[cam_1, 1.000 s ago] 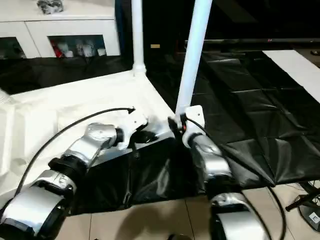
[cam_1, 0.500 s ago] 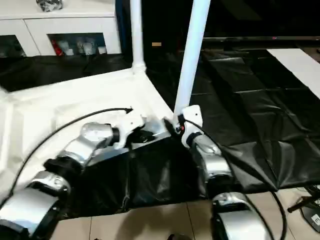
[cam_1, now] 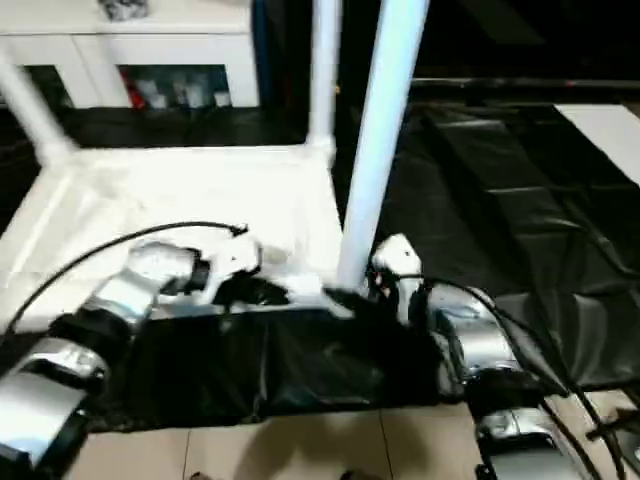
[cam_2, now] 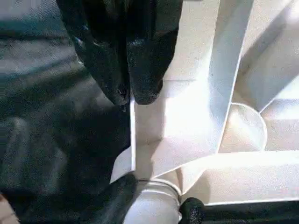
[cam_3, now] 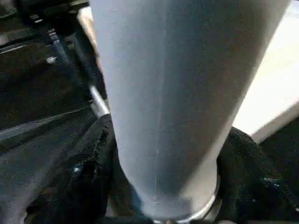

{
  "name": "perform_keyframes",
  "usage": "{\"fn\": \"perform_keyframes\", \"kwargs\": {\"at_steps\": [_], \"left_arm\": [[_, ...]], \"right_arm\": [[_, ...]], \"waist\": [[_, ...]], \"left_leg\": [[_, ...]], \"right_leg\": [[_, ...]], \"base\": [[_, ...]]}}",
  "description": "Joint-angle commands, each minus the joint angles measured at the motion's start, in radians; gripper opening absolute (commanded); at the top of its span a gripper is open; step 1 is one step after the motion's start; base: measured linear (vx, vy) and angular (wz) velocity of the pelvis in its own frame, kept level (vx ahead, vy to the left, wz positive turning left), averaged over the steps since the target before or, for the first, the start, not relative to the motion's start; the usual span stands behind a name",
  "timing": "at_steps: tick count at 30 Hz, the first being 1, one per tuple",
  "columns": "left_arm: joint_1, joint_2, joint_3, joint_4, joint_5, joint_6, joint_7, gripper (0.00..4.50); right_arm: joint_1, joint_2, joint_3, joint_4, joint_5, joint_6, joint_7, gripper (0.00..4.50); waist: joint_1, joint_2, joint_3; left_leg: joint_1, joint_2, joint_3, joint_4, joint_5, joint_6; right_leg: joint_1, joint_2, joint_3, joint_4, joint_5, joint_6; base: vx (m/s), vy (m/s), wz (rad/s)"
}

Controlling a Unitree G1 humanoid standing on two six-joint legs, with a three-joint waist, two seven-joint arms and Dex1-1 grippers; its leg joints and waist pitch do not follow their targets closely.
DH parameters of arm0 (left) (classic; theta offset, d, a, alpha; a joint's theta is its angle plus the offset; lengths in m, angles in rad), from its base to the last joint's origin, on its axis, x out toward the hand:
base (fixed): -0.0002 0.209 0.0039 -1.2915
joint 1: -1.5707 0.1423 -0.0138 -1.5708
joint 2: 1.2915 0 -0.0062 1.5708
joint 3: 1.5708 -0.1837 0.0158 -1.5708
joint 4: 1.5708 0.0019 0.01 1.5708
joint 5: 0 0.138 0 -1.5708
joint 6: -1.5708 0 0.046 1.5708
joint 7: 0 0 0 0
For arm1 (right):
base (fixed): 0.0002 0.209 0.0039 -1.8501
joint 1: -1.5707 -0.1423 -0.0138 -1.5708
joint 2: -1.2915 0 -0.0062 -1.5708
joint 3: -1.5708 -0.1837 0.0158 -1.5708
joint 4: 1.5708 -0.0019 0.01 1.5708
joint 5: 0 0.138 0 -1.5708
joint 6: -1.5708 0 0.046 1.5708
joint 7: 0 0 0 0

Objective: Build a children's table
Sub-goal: Rotate leg to tighten

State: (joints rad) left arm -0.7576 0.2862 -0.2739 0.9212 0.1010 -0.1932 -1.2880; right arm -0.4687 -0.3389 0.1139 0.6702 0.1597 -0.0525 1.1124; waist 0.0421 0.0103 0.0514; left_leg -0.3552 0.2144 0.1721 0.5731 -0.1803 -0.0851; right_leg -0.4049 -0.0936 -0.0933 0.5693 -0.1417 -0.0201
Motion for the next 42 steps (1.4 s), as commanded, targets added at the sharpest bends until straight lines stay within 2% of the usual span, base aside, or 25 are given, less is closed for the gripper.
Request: {"fn": "perform_keyframes", "kwargs": {"at_steps": [1,8,14,16,18,19,20,21,22,24,25,27,29,30,32,33,36,38,39,40,41,42], "left_arm": [[-0.027,-0.011,-0.023,0.012,-0.001,-0.006,-0.035,0.00],[-0.027,0.010,-0.040,0.024,0.003,-0.022,-0.098,0.00],[-0.028,0.006,-0.032,0.031,0.006,-0.021,-0.076,0.00],[-0.027,-0.013,-0.013,0.038,0.015,-0.004,0.012,0.00],[-0.028,-0.019,-0.010,0.039,0.022,0.001,0.048,0.00],[-0.028,-0.032,-0.001,0.038,0.023,0.017,0.092,0.00],[-0.022,-0.065,0.012,0.025,0.025,0.044,0.178,0.00],[-0.019,-0.078,0.017,0.018,0.023,0.057,0.203,0.00],[-0.019,-0.078,0.017,0.018,0.023,0.057,0.203,0.00],[-0.014,-0.092,0.017,0.009,0.025,0.066,0.227,0.00],[-0.009,-0.119,0.019,-0.003,0.028,0.083,0.271,0.00],[-0.002,-0.154,0.021,-0.017,0.033,0.101,0.329,0.00],[0.006,-0.182,0.013,-0.035,0.045,0.113,0.364,0.00],[0.013,-0.196,0.006,-0.045,0.052,0.115,0.378,0.00],[0.026,-0.215,-0.011,-0.061,0.062,0.109,0.386,0.00],[0.032,-0.217,-0.021,-0.062,0.067,0.095,0.379,0.00],[0.035,-0.215,-0.025,-0.063,0.073,0.090,0.387,0.00],[0.038,-0.210,-0.025,-0.059,0.073,0.074,0.384,0.00],[0.040,-0.205,-0.023,-0.060,0.071,0.075,0.378,0.00],[0.043,-0.193,-0.019,-0.059,0.070,0.072,0.379,0.00],[0.047,-0.186,-0.017,-0.064,0.068,0.078,0.380,0.00],[0.051,-0.180,-0.016,-0.067,0.068,0.080,0.381,0.00]], "right_arm": [[0.012,0.021,0.071,-0.042,0.018,0.026,0.110,2.66],[0.022,0.011,0.093,-0.070,0.026,0.044,0.177,2.62],[0.031,0.016,0.083,-0.078,0.033,0.054,0.177,2.62],[0.047,0.044,0.047,-0.085,0.043,0.067,0.102,2.62],[0.047,0.053,0.036,-0.079,0.041,0.069,0.068,2.62],[0.045,0.073,0.016,-0.061,0.029,0.052,-0.003,2.62],[0.025,0.117,-0.030,0.000,-0.002,0.038,-0.192,2.62],[0.017,0.134,-0.047,0.027,-0.017,0.023,-0.270,2.62],[0.017,0.134,-0.047,0.027,-0.017,0.023,-0.270,2.62],[0.009,0.152,-0.064,0.047,-0.018,0.016,-0.329,2.62],[-0.007,0.183,-0.092,0.078,-0.017,0.011,-0.430,2.62],[-0.025,0.222,-0.126,0.108,-0.012,0.014,-0.538,2.62],[-0.046,0.252,-0.145,0.136,-0.022,0.020,-0.643,2.62],[-0.058,0.267,-0.149,0.149,-0.027,0.023,-0.683,2.62],[-0.076,0.285,-0.155,0.162,-0.032,0.016,-0.723,2.62],[-0.082,0.287,-0.154,0.162,-0.041,-0.006,-0.728,2.97],[-0.089,0.289,-0.156,0.171,-0.059,-0.031,-0.744,3.18],[-0.091,0.290,-0.164,0.172,-0.050,-0.033,-0.731,3.36],[-0.090,0.284,-0.162,0.172,-0.050,-0.038,-0.729,3.41],[-0.082,0.273,-0.163,0.161,-0.044,-0.050,-0.708,3.53],[-0.077,0.265,-0.165,0.156,-0.048,-0.057,-0.709,3.65],[-0.071,0.257,-0.167,0.147,-0.048,-0.061,-0.704,3.74]], "waist": [[0.002,-0.005,-0.066],[0.006,-0.004,-0.066],[0.011,-0.004,-0.065],[0.014,-0.006,-0.064],[0.015,-0.006,-0.062],[0.012,-0.008,-0.060],[0.011,-0.006,-0.058],[0.003,-0.005,-0.056],[-0.004,-0.008,-0.056],[-0.014,-0.010,-0.053],[-0.020,-0.010,-0.054],[-0.029,-0.006,-0.056],[-0.037,-0.007,-0.056],[-0.045,-0.007,-0.058],[-0.047,-0.007,-0.058],[-0.047,-0.004,-0.059],[-0.047,-0.005,-0.064],[-0.045,0.001,-0.065],[-0.043,-0.001,-0.067],[-0.038,0.004,-0.068],[-0.038,0.002,-0.068],[-0.034,-0.007,-0.070]], "left_leg": [[0.000,0.016,0.010,-0.061,-0.264,0.083],[0.003,0.016,0.009,-0.062,-0.263,0.076],[0.004,0.014,0.009,-0.062,-0.266,0.068],[0.006,0.014,0.010,-0.061,-0.266,0.068],[0.006,0.014,0.007,-0.065,-0.287,0.059],[0.010,0.014,0.008,-0.065,-0.308,0.049],[0.015,0.013,0.007,-0.064,-0.321,0.044],[0.017,0.011,0.004,-0.064,-0.341,0.023],[0.018,0.005,0.000,-0.063,-0.355,0.014],[0.016,0.003,-0.004,-0.063,-0.376,0.023],[0.015,0.004,-0.006,-0.062,-0.385,0.028],[0.007,0.004,-0.012,-0.065,-0.390,0.022],[0.011,0.003,-0.010,-0.064,-0.408,0.025],[0.005,0.004,-0.012,-0.065,-0.405,0.028],[0.003,0.004,-0.010,-0.066,-0.396,0.035],[0.002,0.005,-0.009,-0.066,-0.393,0.040],[-0.001,0.005,-0.004,-0.066,-0.362,0.049],[-0.002,0.006,-0.002,-0.066,-0.342,0.056],[-0.001,0.006,0.000,-0.064,-0.324,0.060],[0.001,0.006,0.003,-0.063,-0.306,0.066],[0.000,0.006,0.004,-0.063,-0.298,0.069],[-0.003,0.006,0.005,-0.061,-0.274,0.077]], "right_leg": [[0.057,-0.043,0.038,-0.063,-0.327,-0.223],[0.054,-0.043,0.039,-0.063,-0.333,-0.219],[0.054,-0.043,0.039,-0.065,-0.364,-0.206],[0.053,-0.043,0.040,-0.067,-0.374,-0.198],[0.051,-0.043,0.037,-0.069,-0.413,-0.187],[0.044,-0.044,0.038,-0.075,-0.451,-0.174],[0.040,-0.046,0.037,-0.078,-0.476,-0.170],[0.035,-0.047,0.035,-0.082,-0.525,-0.155],[0.036,-0.047,0.029,-0.091,-0.583,-0.127],[0.034,-0.047,0.025,-0.101,-0.626,-0.096],[0.033,-0.048,0.025,-0.101,-0.627,-0.095],[0.037,-0.046,0.021,-0.098,-0.613,-0.095],[0.031,-0.045,0.022,-0.101,-0.595,-0.103],[0.035,-0.044,0.023,-0.096,-0.574,-0.109],[0.035,-0.044,0.026,-0.095,-0.547,-0.119],[0.036,-0.045,0.028,-0.094,-0.526,-0.126],[0.040,-0.044,0.034,-0.083,-0.447,-0.157],[0.043,-0.043,0.036,-0.080,-0.405,-0.175],[0.045,-0.043,0.037,-0.077,-0.374,-0.187],[0.045,-0.043,0.039,-0.073,-0.338,-0.201],[0.047,-0.042,0.040,-0.071,-0.323,-0.206],[0.052,-0.043,0.040,-0.066,-0.299,-0.213]], "base": [[0.000,0.000,0.00],[0.000,0.000,0.00],[0.000,0.000,0.00],[0.000,0.000,0.00],[0.000,0.000,0.00],[0.000,0.000,0.00],[0.000,0.000,0.00],[0.000,0.000,0.00],[0.000,0.000,0.00],[0.000,0.000,0.00],[0.000,0.000,0.00],[0.000,0.000,0.00],[0.000,0.000,0.00],[0.000,0.000,0.00],[0.000,0.000,0.00],[0.000,0.000,0.00],[0.000,0.000,0.00],[0.000,0.000,0.00],[0.000,0.000,0.00],[0.000,0.000,0.00],[0.000,0.000,0.00],[0.000,0.000,0.00]]}}
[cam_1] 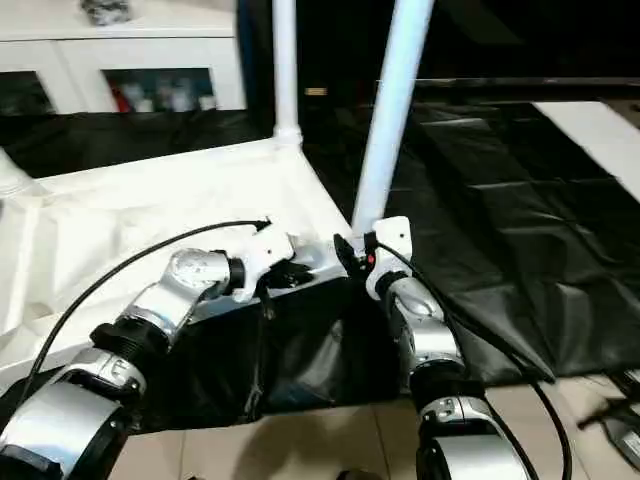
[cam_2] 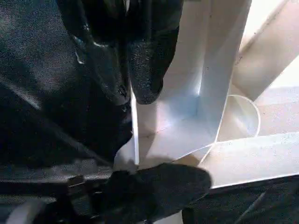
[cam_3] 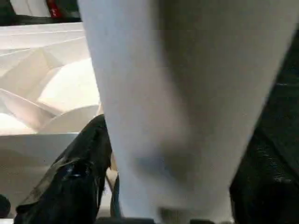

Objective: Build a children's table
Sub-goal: Rotate leg to tighten

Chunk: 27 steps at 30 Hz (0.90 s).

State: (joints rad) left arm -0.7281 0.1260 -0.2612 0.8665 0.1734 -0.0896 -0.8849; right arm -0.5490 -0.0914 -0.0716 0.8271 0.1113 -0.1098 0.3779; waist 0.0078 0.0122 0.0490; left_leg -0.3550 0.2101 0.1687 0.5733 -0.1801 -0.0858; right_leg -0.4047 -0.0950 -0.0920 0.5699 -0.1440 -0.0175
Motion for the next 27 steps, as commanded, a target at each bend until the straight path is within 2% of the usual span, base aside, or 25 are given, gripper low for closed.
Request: {"fn": "perform_keyframes", "kwargs": {"at_steps": [1,2,3,4,5,6,8,9,10,11,12,13,14,16,18,20,21,22,25,27], "left_arm": [[0.024,-0.011,-0.029,-0.014,-0.003,-0.027,-0.024,0.00],[0.028,-0.005,-0.029,-0.018,-0.001,-0.027,-0.023,0.00],[0.032,0.001,-0.029,-0.021,-0.001,-0.027,-0.030,0.00],[0.035,0.008,-0.028,-0.021,0.000,-0.033,-0.037,0.00],[0.039,0.022,-0.028,-0.018,0.002,-0.042,-0.044,0.00],[0.040,0.027,-0.028,-0.013,0.003,-0.047,-0.048,0.00],[0.041,0.031,-0.029,-0.010,0.004,-0.051,-0.050,0.00],[0.038,0.034,-0.028,-0.002,0.004,-0.057,-0.049,0.00],[0.035,0.041,-0.029,0.010,0.005,-0.067,-0.056,0.00],[0.034,0.042,-0.029,0.011,0.005,-0.068,-0.056,0.00],[0.032,0.044,-0.028,0.015,0.005,-0.071,-0.055,0.00],[0.031,0.045,-0.030,0.016,0.007,-0.074,-0.056,0.00],[0.031,0.046,-0.031,0.015,0.007,-0.075,-0.056,0.00],[0.030,0.048,-0.034,0.016,0.007,-0.078,-0.063,0.00],[0.028,0.050,-0.038,0.017,0.005,-0.080,-0.068,0.00],[0.026,0.052,-0.041,0.021,0.004,-0.086,-0.072,0.00],[0.026,0.053,-0.042,0.023,0.004,-0.090,-0.076,0.00],[0.025,0.054,-0.043,0.024,0.004,-0.092,-0.079,0.00],[0.024,0.058,-0.046,0.029,0.002,-0.104,-0.100,0.00],[0.025,0.066,-0.052,0.030,0.000,-0.119,-0.131,0.00]], "right_arm": [[0.021,-0.002,0.016,-0.030,0.001,-0.009,0.041,3.80],[0.028,-0.009,0.016,-0.043,0.002,-0.014,0.045,3.80],[0.039,-0.020,0.014,-0.062,0.003,-0.013,0.047,3.99],[0.055,-0.034,0.006,-0.095,0.015,-0.005,0.059,3.99],[0.102,-0.073,-0.008,-0.180,0.050,0.021,0.119,4.09],[0.130,-0.095,-0.015,-0.228,0.079,0.040,0.170,4.09],[0.148,-0.109,-0.019,-0.258,0.098,0.051,0.205,4.09],[0.185,-0.146,-0.013,-0.314,0.122,0.064,0.276,4.09],[0.252,-0.222,0.000,-0.412,0.169,0.107,0.413,4.09],[0.259,-0.233,0.000,-0.420,0.173,0.111,0.427,4.09],[0.289,-0.290,-0.002,-0.452,0.188,0.126,0.495,4.09],[0.295,-0.315,-0.012,-0.454,0.197,0.137,0.519,4.09],[0.299,-0.337,-0.024,-0.453,0.202,0.144,0.534,4.09],[0.301,-0.381,-0.050,-0.436,0.205,0.150,0.558,4.09],[0.303,-0.409,-0.061,-0.426,0.203,0.153,0.574,4.09],[0.301,-0.432,-0.075,-0.408,0.211,0.162,0.587,4.09],[0.298,-0.437,-0.084,-0.400,0.225,0.177,0.590,4.39],[0.295,-0.436,-0.088,-0.397,0.238,0.187,0.597,4.39],[0.288,-0.440,-0.069,-0.406,0.262,0.214,0.643,4.48],[0.251,-0.421,-0.016,-0.380,0.234,0.202,0.670,4.48]], "waist": [[0.002,-0.015,-0.067],[0.005,-0.010,-0.067],[0.004,-0.017,-0.067],[0.008,-0.013,-0.067],[0.010,-0.021,-0.067],[0.020,-0.017,-0.065],[0.028,-0.020,-0.065],[0.028,-0.019,-0.064],[0.029,-0.014,-0.064],[0.035,-0.019,-0.063],[0.032,-0.014,-0.062],[0.032,-0.008,-0.063],[0.027,-0.014,-0.062],[0.022,-0.016,-0.061],[0.023,-0.018,-0.062],[0.023,-0.020,-0.064],[0.024,-0.020,-0.065],[0.023,-0.020,-0.066],[0.024,-0.018,-0.069],[0.024,-0.017,-0.069]], "left_leg": [[-0.007,0.011,0.009,-0.061,-0.252,0.086],[-0.007,0.011,0.008,-0.062,-0.245,0.089],[-0.008,0.012,0.010,-0.061,-0.229,0.095],[-0.006,0.013,0.010,-0.061,-0.224,0.096],[-0.007,0.013,0.011,-0.061,-0.219,0.100],[-0.005,0.015,0.011,-0.062,-0.216,0.109],[-0.005,0.016,0.011,-0.062,-0.214,0.117],[-0.005,0.014,0.012,-0.063,-0.217,0.117],[-0.005,0.014,0.011,-0.061,-0.218,0.113],[-0.004,0.014,0.012,-0.060,-0.228,0.125],[-0.005,0.014,0.012,-0.062,-0.233,0.125],[-0.005,0.013,0.010,-0.061,-0.241,0.119],[-0.010,0.010,0.011,-0.061,-0.246,0.119],[-0.007,0.007,0.009,-0.058,-0.270,0.108],[-0.007,0.005,0.009,-0.057,-0.262,0.109],[-0.007,0.006,0.009,-0.055,-0.250,0.112],[-0.009,0.007,0.009,-0.055,-0.236,0.117],[-0.010,0.008,0.009,-0.054,-0.226,0.125],[-0.011,0.010,0.009,-0.052,-0.208,0.138],[-0.012,0.010,0.009,-0.052,-0.201,0.140]], "right_leg": [[0.054,-0.041,0.038,-0.065,-0.291,-0.216],[0.055,-0.043,0.038,-0.064,-0.298,-0.214],[0.055,-0.043,0.038,-0.066,-0.300,-0.208],[0.054,-0.044,0.039,-0.065,-0.302,-0.208],[0.055,-0.043,0.039,-0.066,-0.304,-0.202],[0.056,-0.043,0.041,-0.066,-0.305,-0.190],[0.056,-0.044,0.041,-0.066,-0.314,-0.180],[0.057,-0.040,0.040,-0.069,-0.322,-0.174],[0.056,-0.042,0.041,-0.068,-0.324,-0.173],[0.060,-0.039,0.041,-0.073,-0.325,-0.162],[0.057,-0.041,0.041,-0.072,-0.333,-0.164],[0.057,-0.041,0.038,-0.076,-0.363,-0.161],[0.059,-0.039,0.036,-0.079,-0.375,-0.157],[0.056,-0.040,0.033,-0.088,-0.452,-0.138],[0.053,-0.039,0.032,-0.091,-0.469,-0.129],[0.053,-0.038,0.031,-0.089,-0.458,-0.130],[0.054,-0.038,0.031,-0.086,-0.434,-0.138],[0.055,-0.037,0.031,-0.082,-0.406,-0.150],[0.058,-0.037,0.031,-0.075,-0.340,-0.178],[0.059,-0.037,0.030,-0.071,-0.318,-0.192]], "base": [[0.000,0.000,0.00],[0.000,0.000,0.00],[0.000,0.000,0.00],[0.000,0.000,0.00],[0.000,0.000,0.00],[0.000,0.000,0.00],[0.000,0.000,0.00],[0.000,0.000,0.00],[0.000,0.000,0.00],[0.000,0.000,0.00],[0.000,0.000,0.00],[0.000,0.000,0.00],[0.000,0.000,0.00],[0.000,0.000,0.00],[0.000,0.000,0.00],[0.000,0.000,0.00],[0.000,0.000,0.00],[0.000,0.000,0.00],[0.000,0.000,0.00],[0.000,0.000,0.00]]}}
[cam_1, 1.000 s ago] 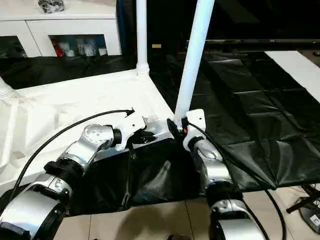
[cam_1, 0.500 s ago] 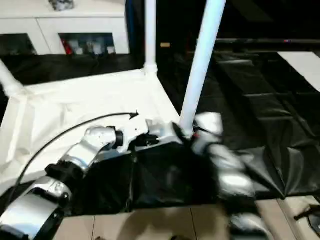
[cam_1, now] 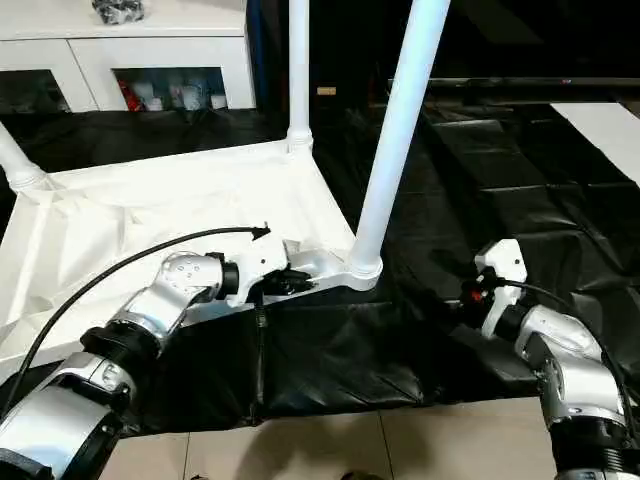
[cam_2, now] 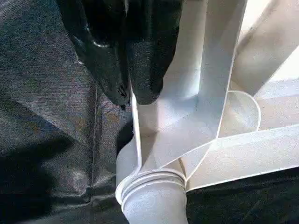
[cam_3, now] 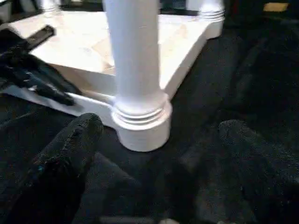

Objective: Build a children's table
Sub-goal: Rotate leg to tighten

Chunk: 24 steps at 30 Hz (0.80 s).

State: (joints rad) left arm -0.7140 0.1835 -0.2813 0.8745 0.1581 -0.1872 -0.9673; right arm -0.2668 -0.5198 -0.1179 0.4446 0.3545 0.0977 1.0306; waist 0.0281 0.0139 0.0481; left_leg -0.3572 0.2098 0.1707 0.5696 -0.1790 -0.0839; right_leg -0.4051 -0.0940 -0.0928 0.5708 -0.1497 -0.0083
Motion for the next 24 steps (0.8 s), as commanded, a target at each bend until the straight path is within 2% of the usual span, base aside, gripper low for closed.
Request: {"fn": "perform_keyframes", "kwargs": {"at_steps": [1,4,7,8,10,13,19,20,22,24], "left_arm": [[0.012,0.011,-0.033,0.020,0.015,-0.024,-0.059,0.00],[0.015,0.022,-0.037,0.013,0.006,-0.033,-0.101,0.00],[0.019,0.030,-0.041,0.007,0.001,-0.041,-0.125,0.00],[0.019,0.033,-0.043,0.007,0.002,-0.043,-0.129,0.00],[0.018,0.039,-0.044,0.009,0.003,-0.045,-0.132,0.00],[0.012,0.047,-0.044,0.016,0.004,-0.049,-0.130,0.00],[0.005,0.057,-0.038,0.026,0.002,-0.053,-0.139,0.00],[0.003,0.059,-0.038,0.029,0.000,-0.053,-0.143,0.00],[0.001,0.063,-0.038,0.031,-0.004,-0.052,-0.155,0.00],[-0.001,0.069,-0.036,0.033,-0.011,-0.052,-0.173,0.00]], "right_arm": [[-0.042,0.015,0.041,0.015,-0.023,-0.019,0.012,4.48],[-0.103,0.061,0.091,0.075,-0.115,-0.090,-0.055,4.48],[-0.161,0.101,0.120,0.133,-0.176,-0.116,-0.130,4.48],[-0.174,0.111,0.128,0.135,-0.180,-0.109,-0.137,4.48],[-0.189,0.123,0.149,0.123,-0.180,-0.094,-0.112,4.48],[-0.213,0.133,0.169,0.130,-0.172,-0.088,-0.086,4.21],[-0.247,0.143,0.179,0.172,-0.173,-0.099,-0.033,3.70],[-0.251,0.142,0.183,0.177,-0.175,-0.097,-0.024,3.70],[-0.252,0.136,0.193,0.177,-0.167,-0.083,0.005,3.35],[-0.252,0.129,0.204,0.181,-0.165,-0.073,0.032,3.30]], "waist": [[0.003,-0.017,-0.069],[0.005,-0.016,-0.067],[0.005,-0.013,-0.067],[0.006,-0.014,-0.066],[0.012,-0.012,-0.067],[0.012,-0.016,-0.069],[0.012,-0.019,-0.065],[0.012,-0.019,-0.066],[0.010,-0.018,-0.067],[0.012,-0.018,-0.067]], "left_leg": [[-0.010,0.010,0.007,-0.048,-0.203,0.134],[-0.003,0.012,0.009,-0.049,-0.219,0.110],[-0.001,0.013,0.007,-0.052,-0.226,0.085],[0.001,0.014,0.008,-0.052,-0.230,0.083],[0.003,0.017,0.009,-0.052,-0.225,0.089],[-0.002,0.017,0.009,-0.052,-0.211,0.096],[-0.003,0.014,0.010,-0.051,-0.228,0.089],[-0.003,0.015,0.009,-0.051,-0.226,0.088],[-0.004,0.015,0.009,-0.051,-0.221,0.087],[-0.004,0.016,0.010,-0.050,-0.215,0.092]], "right_leg": [[0.060,-0.039,0.030,-0.072,-0.317,-0.202],[0.052,-0.042,0.032,-0.075,-0.352,-0.200],[0.051,-0.043,0.034,-0.071,-0.360,-0.205],[0.049,-0.042,0.035,-0.071,-0.354,-0.206],[0.053,-0.041,0.038,-0.062,-0.295,-0.221],[0.058,-0.041,0.037,-0.057,-0.261,-0.226],[0.056,-0.043,0.036,-0.065,-0.352,-0.199],[0.056,-0.043,0.037,-0.064,-0.348,-0.201],[0.057,-0.043,0.037,-0.062,-0.334,-0.205],[0.058,-0.041,0.037,-0.060,-0.313,-0.214]], "base": [[0.000,0.000,0.00],[0.000,0.000,0.00],[0.000,0.000,0.00],[0.000,0.000,0.00],[0.000,0.000,0.00],[0.000,0.000,0.00],[0.000,0.000,0.00],[0.000,0.000,0.00],[0.000,0.000,0.00],[0.000,0.000,0.00]]}}
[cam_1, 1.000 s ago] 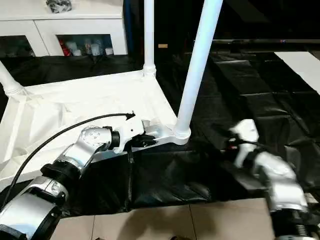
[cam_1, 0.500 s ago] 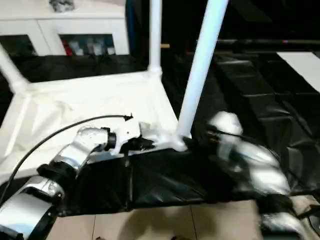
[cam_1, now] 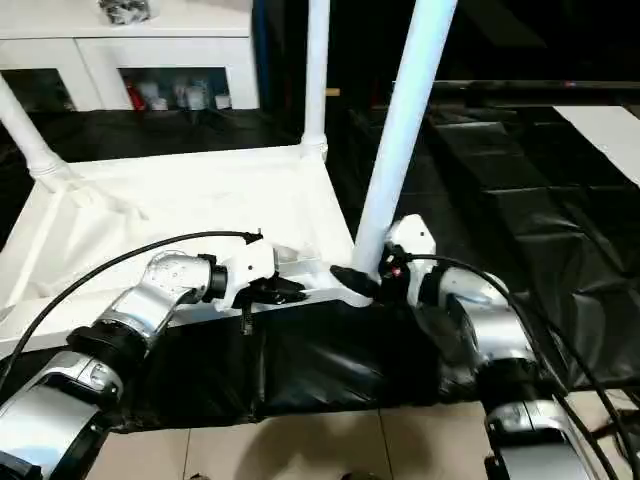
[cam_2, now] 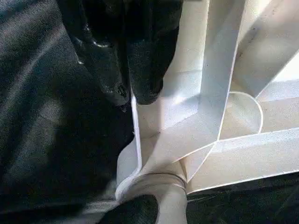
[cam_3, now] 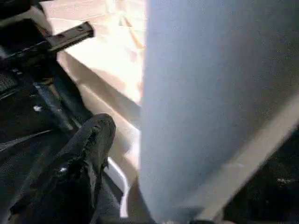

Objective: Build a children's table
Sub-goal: Rotate leg to tighten

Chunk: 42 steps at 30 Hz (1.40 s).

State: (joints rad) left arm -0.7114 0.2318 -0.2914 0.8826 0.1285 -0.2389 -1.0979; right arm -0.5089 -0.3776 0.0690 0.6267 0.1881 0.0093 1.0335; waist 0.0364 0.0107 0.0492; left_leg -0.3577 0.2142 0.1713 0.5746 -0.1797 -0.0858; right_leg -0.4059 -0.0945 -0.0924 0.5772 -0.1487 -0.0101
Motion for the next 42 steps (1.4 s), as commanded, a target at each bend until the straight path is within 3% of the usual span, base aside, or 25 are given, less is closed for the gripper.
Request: {"fn": "perform_keyframes", "kwargs": {"at_steps": [1,12,23,26,29,30,31,34,35,37,38,42], "left_arm": [[-0.005,0.024,-0.025,0.027,0.017,-0.001,-0.048,0.00],[-0.029,0.071,-0.020,0.050,0.009,-0.013,-0.111,0.00],[-0.038,0.089,-0.026,0.062,0.001,-0.008,-0.169,0.00],[-0.050,0.058,-0.002,0.070,-0.002,0.051,-0.090,0.00],[-0.059,0.034,0.012,0.074,-0.004,0.078,-0.030,0.00],[-0.066,0.002,0.018,0.070,0.002,0.113,0.035,0.00],[-0.068,-0.012,0.019,0.067,0.003,0.128,0.058,0.00],[-0.074,-0.054,0.023,0.060,0.000,0.161,0.107,0.00],[-0.084,-0.108,0.026,0.060,-0.005,0.193,0.157,0.00],[-0.095,-0.143,0.021,0.065,-0.001,0.204,0.188,0.00],[-0.099,-0.153,0.018,0.068,0.003,0.201,0.199,0.00],[-0.114,-0.181,-0.009,0.089,0.032,0.171,0.229,0.00]], "right_arm": [[-0.010,-0.015,0.021,0.002,0.003,0.018,0.041,3.21],[-0.027,-0.014,0.049,0.053,-0.003,0.022,0.148,2.23],[-0.035,-0.004,0.069,0.081,-0.015,0.014,0.203,1.95],[-0.022,0.033,0.053,0.090,-0.023,0.014,0.109,1.95],[-0.014,0.054,0.041,0.104,-0.038,-0.005,0.020,1.94],[-0.011,0.094,0.017,0.141,-0.068,-0.016,-0.154,1.94],[-0.011,0.110,0.006,0.155,-0.076,-0.016,-0.215,1.93],[-0.014,0.158,-0.022,0.182,-0.077,-0.007,-0.341,1.93],[-0.035,0.221,-0.051,0.225,-0.076,0.009,-0.497,1.93],[-0.067,0.262,-0.061,0.269,-0.092,0.021,-0.626,1.93],[-0.082,0.276,-0.061,0.287,-0.100,0.025,-0.671,1.93],[-0.156,0.345,-0.077,0.361,-0.091,0.003,-0.789,1.93]], "waist": [[0.006,-0.014,-0.069],[0.011,-0.011,-0.068],[0.016,-0.008,-0.068],[0.014,-0.007,-0.066],[0.009,-0.009,-0.061],[0.004,-0.010,-0.059],[0.001,-0.004,-0.057],[-0.015,-0.005,-0.056],[-0.016,0.006,-0.055],[-0.027,0.003,-0.056],[-0.037,0.012,-0.057],[-0.061,0.010,-0.059]], "left_leg": [[-0.003,0.012,0.010,-0.055,-0.208,0.094],[-0.001,0.013,0.011,-0.055,-0.226,0.083],[0.000,0.015,0.010,-0.057,-0.229,0.076],[0.003,0.015,0.010,-0.059,-0.246,0.067],[0.009,0.011,0.009,-0.060,-0.288,0.046],[0.009,0.010,0.007,-0.062,-0.302,0.037],[0.015,0.007,0.003,-0.062,-0.324,0.025],[0.015,0.004,-0.001,-0.062,-0.366,0.024],[0.017,0.005,-0.004,-0.062,-0.379,0.021],[0.017,0.002,-0.008,-0.063,-0.410,0.007],[0.016,0.000,-0.011,-0.063,-0.428,0.002],[0.012,-0.006,-0.010,-0.060,-0.457,0.023]], "right_leg": [[0.059,-0.041,0.036,-0.065,-0.302,-0.217],[0.057,-0.042,0.036,-0.065,-0.320,-0.219],[0.058,-0.042,0.036,-0.060,-0.292,-0.234],[0.055,-0.042,0.036,-0.064,-0.324,-0.228],[0.050,-0.045,0.036,-0.076,-0.417,-0.198],[0.048,-0.046,0.035,-0.081,-0.461,-0.182],[0.044,-0.045,0.032,-0.088,-0.506,-0.163],[0.039,-0.042,0.026,-0.098,-0.563,-0.129],[0.036,-0.044,0.027,-0.097,-0.563,-0.132],[0.035,-0.039,0.021,-0.101,-0.568,-0.127],[0.034,-0.038,0.020,-0.100,-0.559,-0.128],[0.035,-0.037,0.018,-0.105,-0.535,-0.138]], "base": [[0.000,0.000,0.00],[0.000,0.000,0.00],[0.000,0.000,0.00],[0.000,0.000,0.00],[0.000,0.000,0.00],[0.000,0.000,0.00],[0.000,0.000,0.00],[0.000,0.000,0.00],[0.000,0.000,0.00],[0.000,0.000,0.00],[0.000,0.000,0.00],[0.000,0.000,0.00]]}}
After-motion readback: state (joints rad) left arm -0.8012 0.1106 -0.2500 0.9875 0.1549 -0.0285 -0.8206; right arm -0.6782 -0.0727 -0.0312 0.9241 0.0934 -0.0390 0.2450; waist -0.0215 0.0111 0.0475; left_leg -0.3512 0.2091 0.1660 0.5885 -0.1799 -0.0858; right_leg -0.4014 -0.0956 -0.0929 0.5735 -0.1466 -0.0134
